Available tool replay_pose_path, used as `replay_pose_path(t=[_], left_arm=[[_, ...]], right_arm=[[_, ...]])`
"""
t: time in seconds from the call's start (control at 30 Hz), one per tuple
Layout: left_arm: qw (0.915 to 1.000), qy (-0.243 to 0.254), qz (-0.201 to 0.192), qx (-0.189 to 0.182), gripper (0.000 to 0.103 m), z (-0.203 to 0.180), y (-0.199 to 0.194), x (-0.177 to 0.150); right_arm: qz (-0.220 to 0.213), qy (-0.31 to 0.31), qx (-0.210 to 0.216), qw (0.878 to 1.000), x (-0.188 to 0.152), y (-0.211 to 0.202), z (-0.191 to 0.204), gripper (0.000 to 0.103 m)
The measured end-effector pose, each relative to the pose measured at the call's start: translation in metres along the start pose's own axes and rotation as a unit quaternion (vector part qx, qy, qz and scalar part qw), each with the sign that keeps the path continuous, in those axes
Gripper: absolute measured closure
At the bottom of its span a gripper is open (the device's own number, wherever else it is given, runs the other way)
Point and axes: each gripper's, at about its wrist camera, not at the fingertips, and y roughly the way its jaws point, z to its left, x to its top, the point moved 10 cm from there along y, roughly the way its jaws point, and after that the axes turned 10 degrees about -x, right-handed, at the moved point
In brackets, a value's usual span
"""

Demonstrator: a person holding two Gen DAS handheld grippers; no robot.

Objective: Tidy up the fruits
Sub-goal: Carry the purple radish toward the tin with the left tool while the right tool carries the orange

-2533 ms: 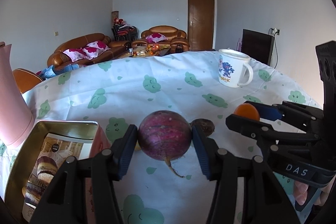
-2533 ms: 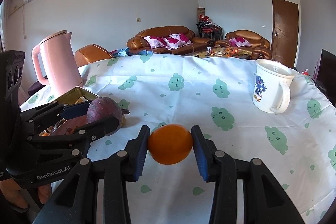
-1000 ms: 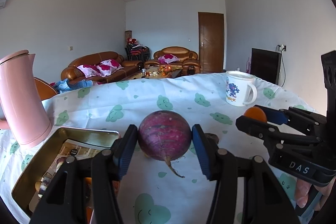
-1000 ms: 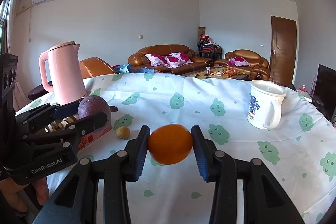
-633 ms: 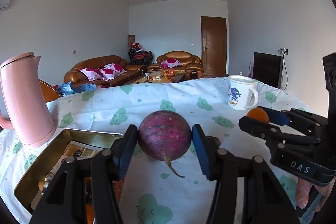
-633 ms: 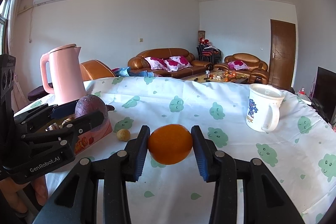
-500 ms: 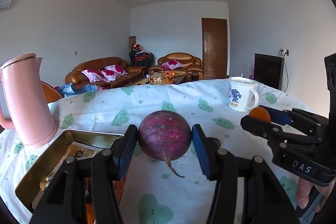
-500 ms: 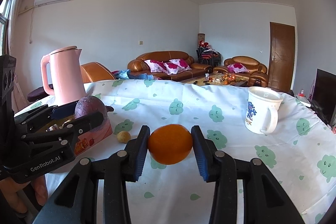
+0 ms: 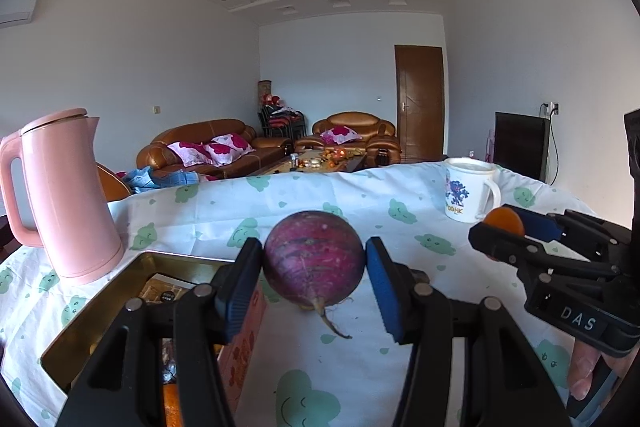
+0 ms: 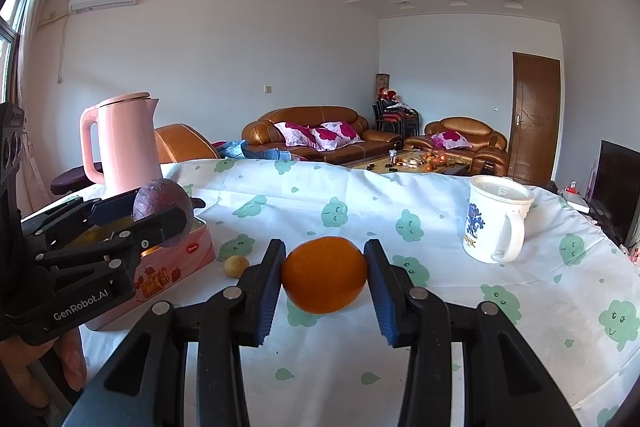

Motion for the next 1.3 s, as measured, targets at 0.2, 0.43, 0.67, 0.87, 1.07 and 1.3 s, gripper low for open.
replay_pose_path(t=[0.2,0.43,0.67,0.87,1.07,1.3], left_arm=[[0.9999,0.005,-0.003,0.011,0.048,0.001,-0.004,0.001],[0.9999,0.001,0.008,0.010,0.048,0.006,-0.004,-0.003],[0.9999,-0.003,0.011,0.010,0.048,0.009,-0.006,-0.005],[0.9998,-0.008,0.009,0.013,0.048,0.018,-0.012,-0.005],[0.9997,-0.011,0.013,0.018,0.048,0.027,-0.017,-0.006],[0.9994,-0.020,0.014,0.026,0.048,0.042,-0.025,-0.007]], right_arm=[[-0.006,-0.004,0.003,1.000,0.001,-0.003,0.003,0.060],[0.005,-0.016,0.007,1.000,-0.001,0.001,0.011,0.060],[0.014,-0.019,0.016,1.000,-0.001,0.003,0.020,0.060],[0.013,-0.024,0.027,0.999,0.002,0.003,0.033,0.060],[0.012,-0.036,0.043,0.998,0.006,0.002,0.052,0.060],[0.011,-0.048,0.059,0.997,0.008,0.001,0.073,0.060]])
